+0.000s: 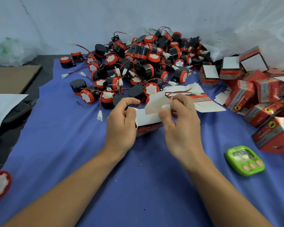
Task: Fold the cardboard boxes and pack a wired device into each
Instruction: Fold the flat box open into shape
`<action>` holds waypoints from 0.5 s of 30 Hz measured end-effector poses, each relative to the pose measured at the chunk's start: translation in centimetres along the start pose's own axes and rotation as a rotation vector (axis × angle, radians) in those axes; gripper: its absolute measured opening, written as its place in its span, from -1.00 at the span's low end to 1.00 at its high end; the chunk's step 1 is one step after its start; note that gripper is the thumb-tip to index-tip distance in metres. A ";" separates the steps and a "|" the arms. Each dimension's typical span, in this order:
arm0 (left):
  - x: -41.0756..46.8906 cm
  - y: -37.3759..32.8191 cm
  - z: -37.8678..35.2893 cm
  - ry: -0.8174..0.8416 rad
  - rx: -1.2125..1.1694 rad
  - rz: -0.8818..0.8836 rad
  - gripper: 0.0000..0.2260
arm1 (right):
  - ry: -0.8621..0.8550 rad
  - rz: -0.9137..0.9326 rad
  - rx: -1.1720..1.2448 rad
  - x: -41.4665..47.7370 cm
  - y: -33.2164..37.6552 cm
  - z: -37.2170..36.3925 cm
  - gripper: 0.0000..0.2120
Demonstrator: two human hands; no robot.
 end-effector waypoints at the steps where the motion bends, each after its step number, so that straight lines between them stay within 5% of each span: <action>1: -0.1 -0.2 0.3 -0.032 0.026 -0.019 -0.71 | 0.003 0.015 0.010 0.0 0.2 -0.1 -0.75; 11: -0.7 -0.9 0.8 -0.102 0.177 -0.062 -0.73 | -0.197 -0.046 0.093 -0.8 0.2 0.4 -0.86; 15: -0.9 -1.2 0.5 -0.071 0.208 -0.095 -0.71 | -0.120 -0.069 0.167 -0.4 -0.1 0.1 -0.61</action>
Point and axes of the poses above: each hand's wrist, its own x-axis towards the middle knuckle, its own z-axis out of the back of the hand, y = z × x, the point moved 8 cm from there along x, towards the middle knuckle, and after that the axes turned 12 degrees about x, right-handed, at the moved point
